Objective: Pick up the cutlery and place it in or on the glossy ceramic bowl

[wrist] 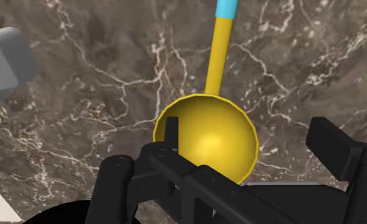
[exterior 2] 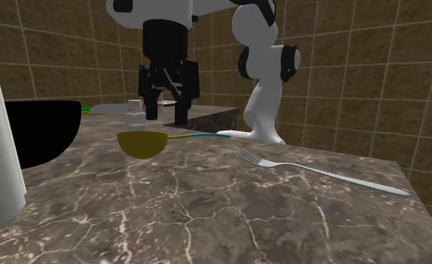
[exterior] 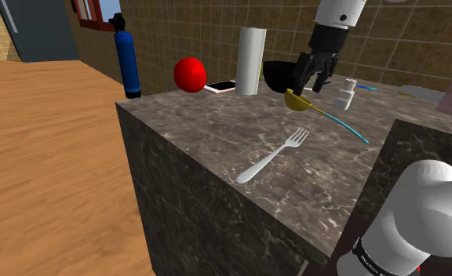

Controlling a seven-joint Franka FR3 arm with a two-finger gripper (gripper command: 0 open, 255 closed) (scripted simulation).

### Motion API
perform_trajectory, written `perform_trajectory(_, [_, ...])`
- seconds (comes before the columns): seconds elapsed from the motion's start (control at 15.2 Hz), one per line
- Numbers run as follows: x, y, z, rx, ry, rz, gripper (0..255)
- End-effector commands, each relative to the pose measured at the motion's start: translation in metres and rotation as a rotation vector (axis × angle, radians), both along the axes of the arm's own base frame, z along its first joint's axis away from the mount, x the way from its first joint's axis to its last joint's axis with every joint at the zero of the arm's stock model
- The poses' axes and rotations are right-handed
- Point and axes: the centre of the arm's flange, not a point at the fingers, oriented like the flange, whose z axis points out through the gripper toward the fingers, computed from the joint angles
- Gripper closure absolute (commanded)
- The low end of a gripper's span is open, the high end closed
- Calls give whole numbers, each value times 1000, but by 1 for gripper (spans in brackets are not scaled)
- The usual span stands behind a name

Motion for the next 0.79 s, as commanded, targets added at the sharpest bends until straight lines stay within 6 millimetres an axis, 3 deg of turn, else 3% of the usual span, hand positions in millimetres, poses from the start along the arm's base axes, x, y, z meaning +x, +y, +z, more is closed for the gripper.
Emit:
perform_trajectory(0.0, [0,0,0,0,0,0,0])
perform_trajectory(0.4, [-53,61,-8,8,9,-530,0])
perform_trajectory(0.73, [-68,127,-13,15,16,-971,0])
